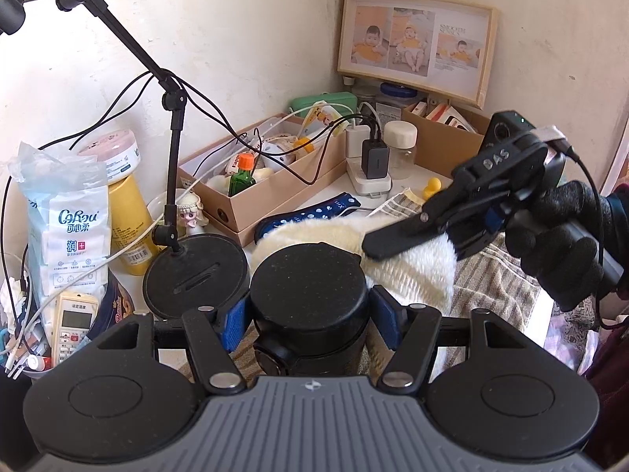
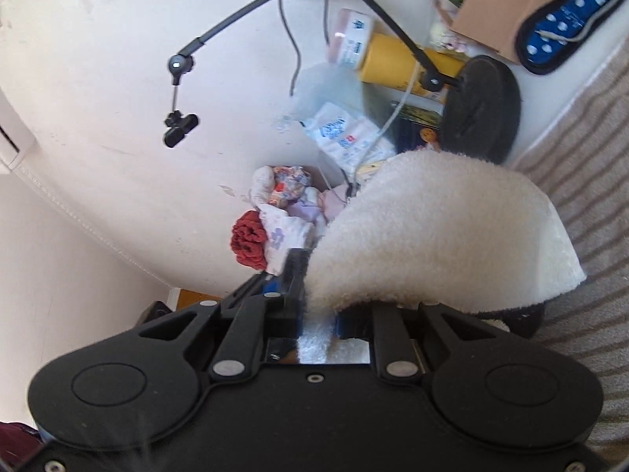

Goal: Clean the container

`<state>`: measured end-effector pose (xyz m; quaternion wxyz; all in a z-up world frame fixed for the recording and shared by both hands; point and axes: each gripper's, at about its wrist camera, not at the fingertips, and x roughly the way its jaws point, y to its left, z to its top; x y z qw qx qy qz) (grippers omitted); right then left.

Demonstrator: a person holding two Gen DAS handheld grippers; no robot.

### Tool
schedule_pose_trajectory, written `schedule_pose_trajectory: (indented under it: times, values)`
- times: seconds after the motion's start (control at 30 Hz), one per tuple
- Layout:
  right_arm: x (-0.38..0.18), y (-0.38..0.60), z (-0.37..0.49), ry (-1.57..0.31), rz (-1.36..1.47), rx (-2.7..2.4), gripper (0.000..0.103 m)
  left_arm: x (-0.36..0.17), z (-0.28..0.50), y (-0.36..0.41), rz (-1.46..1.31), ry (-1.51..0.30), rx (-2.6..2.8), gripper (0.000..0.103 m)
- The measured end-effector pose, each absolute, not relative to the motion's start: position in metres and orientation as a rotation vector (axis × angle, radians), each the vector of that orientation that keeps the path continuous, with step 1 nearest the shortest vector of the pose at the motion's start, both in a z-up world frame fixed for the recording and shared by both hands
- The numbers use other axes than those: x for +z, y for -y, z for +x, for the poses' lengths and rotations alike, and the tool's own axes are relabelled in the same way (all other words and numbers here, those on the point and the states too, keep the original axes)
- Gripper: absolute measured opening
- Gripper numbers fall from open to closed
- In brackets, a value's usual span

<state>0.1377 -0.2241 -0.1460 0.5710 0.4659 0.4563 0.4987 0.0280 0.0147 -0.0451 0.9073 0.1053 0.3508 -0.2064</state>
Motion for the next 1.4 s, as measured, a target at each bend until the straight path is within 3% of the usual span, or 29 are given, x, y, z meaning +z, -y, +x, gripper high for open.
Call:
schedule_pose_trajectory:
  times: [0.4,0.6,1.03,1.4]
  values:
    - [-0.12,0.223,0.145,-0.996,1.103,1.241,0.013,-0.046,0.027,-0.012,0.217,-0.723,-0.425,0.063]
    - [-0.105,0.21,0.144,-0.985,0.967,1.265,0.011,-0.045,0.025,-0.006,0.212,-0.722,-0.414,0.063]
    - [-0.14,0.226,0.147,-1.071,0.897,1.06,0.012,-0.045,0.028,-0.009,0.197,-0.729,-0.412,0.064]
    - [-0.145,0.232,0.145,-1.071,0.937,1.051,0.012,-0.041,0.038,-0.002,-0.039,-0.826,-0.191,0.071]
